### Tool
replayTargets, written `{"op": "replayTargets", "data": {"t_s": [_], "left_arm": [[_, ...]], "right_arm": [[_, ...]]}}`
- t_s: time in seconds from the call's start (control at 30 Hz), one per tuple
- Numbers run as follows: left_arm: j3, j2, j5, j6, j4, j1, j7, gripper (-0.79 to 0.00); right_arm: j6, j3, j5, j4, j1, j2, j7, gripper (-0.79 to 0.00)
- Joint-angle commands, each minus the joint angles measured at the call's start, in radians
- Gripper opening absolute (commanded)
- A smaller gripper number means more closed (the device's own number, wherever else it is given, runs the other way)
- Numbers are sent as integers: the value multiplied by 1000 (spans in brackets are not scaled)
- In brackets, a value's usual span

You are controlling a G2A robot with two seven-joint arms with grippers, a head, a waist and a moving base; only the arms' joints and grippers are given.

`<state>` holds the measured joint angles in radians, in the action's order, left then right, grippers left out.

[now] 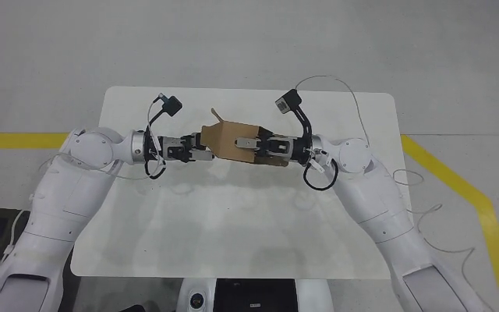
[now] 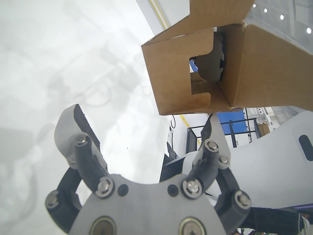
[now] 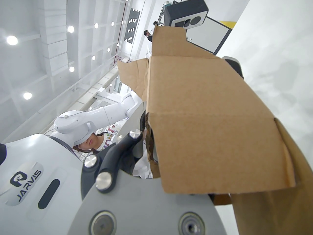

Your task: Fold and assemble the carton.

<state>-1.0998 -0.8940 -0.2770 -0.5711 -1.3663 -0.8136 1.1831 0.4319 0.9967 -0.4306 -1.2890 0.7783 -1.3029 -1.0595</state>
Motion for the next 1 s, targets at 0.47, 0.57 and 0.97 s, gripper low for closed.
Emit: {"op": "replayTargets", "data": {"t_s": [0.47,0.57,0.97], "left_arm": [[2,-3,-10,5,7,7,-5,0],[3,-4,-11,5,12,10,-6,0],[5,-4,-23,0,-4,5,11,0]], "right_arm": [[5,-32,-31,33,-35,-13,-40,-785],[2,-39,-37,38,-40,-15,-51,-785],[7,-61,-51,67,-63,-26,-62,-785]]}}
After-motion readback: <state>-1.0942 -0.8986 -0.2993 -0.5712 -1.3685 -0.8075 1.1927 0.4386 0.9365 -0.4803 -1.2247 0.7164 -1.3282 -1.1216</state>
